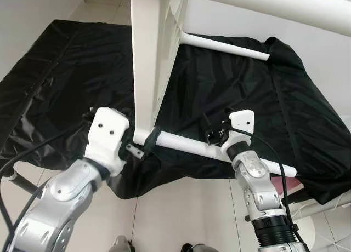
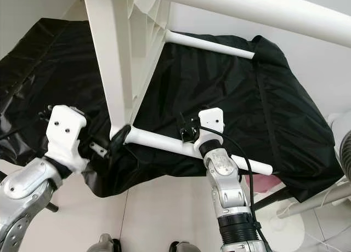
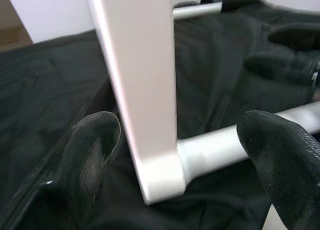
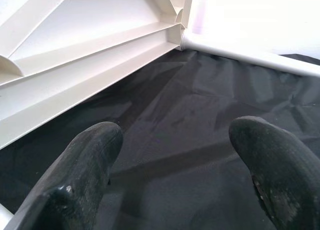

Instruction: Building children table

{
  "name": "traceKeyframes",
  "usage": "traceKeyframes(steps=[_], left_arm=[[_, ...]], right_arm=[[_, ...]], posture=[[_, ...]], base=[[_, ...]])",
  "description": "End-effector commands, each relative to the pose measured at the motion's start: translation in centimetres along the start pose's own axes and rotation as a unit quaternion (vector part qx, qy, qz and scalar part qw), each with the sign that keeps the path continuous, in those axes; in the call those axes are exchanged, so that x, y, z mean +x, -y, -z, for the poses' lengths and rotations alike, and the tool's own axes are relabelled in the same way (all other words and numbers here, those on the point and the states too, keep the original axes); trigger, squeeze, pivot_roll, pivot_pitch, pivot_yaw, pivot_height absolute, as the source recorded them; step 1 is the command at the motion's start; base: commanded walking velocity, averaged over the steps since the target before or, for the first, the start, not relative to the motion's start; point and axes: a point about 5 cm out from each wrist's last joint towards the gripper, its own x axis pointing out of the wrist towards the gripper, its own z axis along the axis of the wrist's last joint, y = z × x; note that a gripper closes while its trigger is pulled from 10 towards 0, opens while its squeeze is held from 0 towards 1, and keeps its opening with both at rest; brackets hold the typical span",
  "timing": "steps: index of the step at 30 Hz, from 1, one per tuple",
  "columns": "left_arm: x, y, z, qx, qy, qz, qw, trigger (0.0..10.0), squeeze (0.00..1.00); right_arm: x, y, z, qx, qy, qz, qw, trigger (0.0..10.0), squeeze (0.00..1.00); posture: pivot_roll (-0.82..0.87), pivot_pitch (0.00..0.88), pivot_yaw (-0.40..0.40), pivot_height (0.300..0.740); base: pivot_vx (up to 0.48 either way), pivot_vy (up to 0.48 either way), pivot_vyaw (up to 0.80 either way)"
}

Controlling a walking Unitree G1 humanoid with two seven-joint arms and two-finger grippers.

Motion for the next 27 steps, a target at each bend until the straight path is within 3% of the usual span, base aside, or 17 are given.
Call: traceKeyframes(steps=[1,3,7,11,13,15,17,22,23,27], left_arm=[[-0.3,0.7,-0.3,0.005,0.007,0.044,0.999,10.0,0.00],[-1.4,-0.2,0.6,0.033,-0.026,0.066,0.997,10.0,0.00],[-2.1,-1.7,1.4,0.069,-0.060,0.070,0.993,10.0,0.00],[-1.8,-3.4,1.6,0.066,-0.064,0.036,0.995,10.0,0.00],[-1.3,-5.1,1.8,0.071,-0.066,-0.007,0.995,10.0,0.00],[-1.3,-5.1,1.8,0.071,-0.066,-0.007,0.995,10.0,0.00],[-0.7,-6.4,1.9,0.064,-0.066,-0.044,0.995,10.0,0.00],[-0.4,-6.9,1.8,0.061,-0.063,-0.054,0.995,10.0,0.00],[1.2,-7.7,0.7,0.062,-0.036,-0.073,0.995,10.0,0.00],[2.7,-7.6,-0.4,0.044,-0.006,-0.068,0.997,10.0,0.00]], right_arm=[[0.0,0.1,0.4,0.002,-0.011,0.003,1.000,10.0,0.00],[0.0,0.1,0.5,0.004,-0.011,0.004,1.000,10.0,0.00],[0.2,0.2,0.4,0.004,-0.008,0.005,1.000,10.0,0.00],[0.4,0.3,0.3,0.004,-0.006,0.009,1.000,10.0,0.00],[0.6,0.3,0.3,0.005,-0.003,0.011,1.000,10.0,0.00],[0.6,0.3,0.3,0.005,-0.003,0.011,1.000,10.0,0.00],[0.8,0.2,0.2,0.005,-0.002,0.011,1.000,10.0,0.00],[0.8,0.2,0.2,0.005,-0.001,0.011,1.000,10.0,0.00],[1.0,0.3,0.1,0.004,0.001,0.012,1.000,10.0,0.00],[1.2,0.3,0.1,0.003,0.002,0.012,1.000,10.0,0.00]], posture=[[0.12,0.098,-0.075,0.740],[0.12,0.088,-0.070,0.740],[0.12,0.083,-0.066,0.740],[0.13,0.080,-0.059,0.740],[0.13,0.081,-0.054,0.740],[0.13,0.081,-0.054,0.740],[0.13,0.083,-0.047,0.740],[0.13,0.083,-0.047,0.740],[0.13,0.088,-0.050,0.740],[0.14,0.093,-0.054,0.740]], base=[[0.000,0.000,0.00],[0.000,0.000,0.00],[0.000,0.000,0.00],[0.000,0.000,0.00],[0.000,0.000,0.00],[0.000,0.000,0.00],[0.000,0.000,0.00],[0.000,0.000,0.00],[0.000,0.000,0.00],[0.000,0.000,0.00]])
